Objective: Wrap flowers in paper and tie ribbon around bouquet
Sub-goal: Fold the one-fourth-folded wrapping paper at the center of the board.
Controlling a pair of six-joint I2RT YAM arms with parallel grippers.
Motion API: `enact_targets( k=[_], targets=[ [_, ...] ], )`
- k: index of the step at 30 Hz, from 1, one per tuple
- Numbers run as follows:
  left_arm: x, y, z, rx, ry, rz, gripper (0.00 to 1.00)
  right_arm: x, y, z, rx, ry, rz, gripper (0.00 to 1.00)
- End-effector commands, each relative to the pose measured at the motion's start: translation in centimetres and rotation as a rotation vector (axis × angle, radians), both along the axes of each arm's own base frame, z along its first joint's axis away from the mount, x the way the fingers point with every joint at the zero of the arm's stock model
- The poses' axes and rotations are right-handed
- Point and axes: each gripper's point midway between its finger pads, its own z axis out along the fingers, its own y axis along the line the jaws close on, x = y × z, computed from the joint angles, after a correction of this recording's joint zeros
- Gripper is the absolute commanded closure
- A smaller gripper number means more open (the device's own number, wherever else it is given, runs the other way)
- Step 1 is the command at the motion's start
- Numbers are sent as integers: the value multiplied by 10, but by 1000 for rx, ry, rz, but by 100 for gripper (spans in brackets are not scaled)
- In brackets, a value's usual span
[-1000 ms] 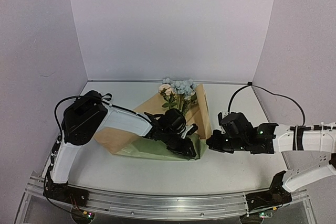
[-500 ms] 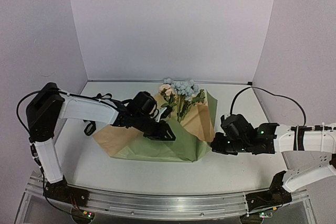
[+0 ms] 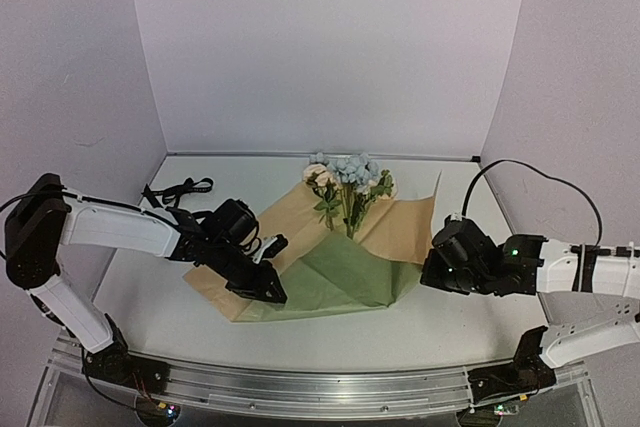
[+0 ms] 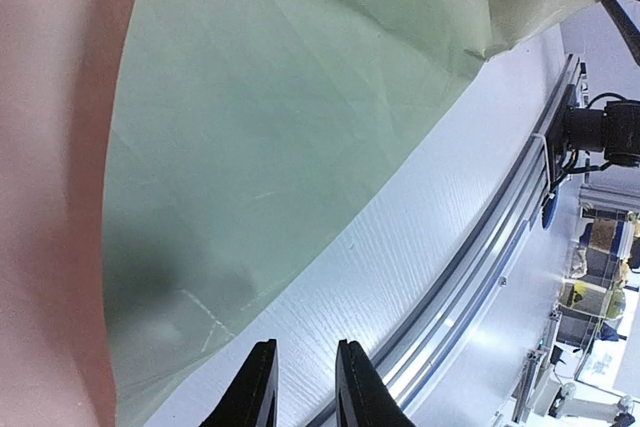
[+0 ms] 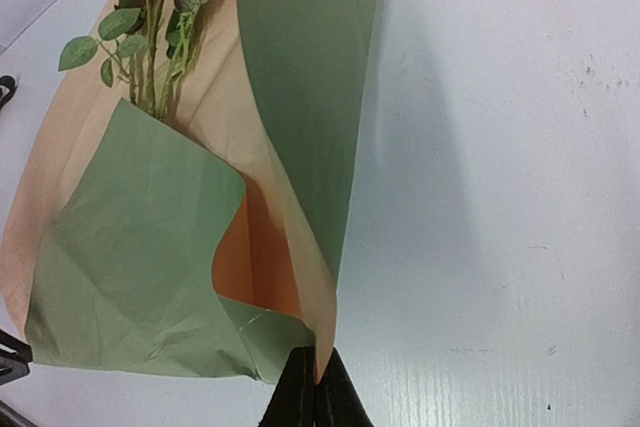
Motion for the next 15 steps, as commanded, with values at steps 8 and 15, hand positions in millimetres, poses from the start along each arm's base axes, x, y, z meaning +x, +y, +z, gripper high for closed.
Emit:
enact_targets(
  k=[8,15],
  targets=[
    [8,-19,-37,31,4,-36,84,0,-5,4,-56,-9,4,100],
    [22,-23,-49,51,-4,33,86,0,46,19,-44,-21,192,100]
  ],
)
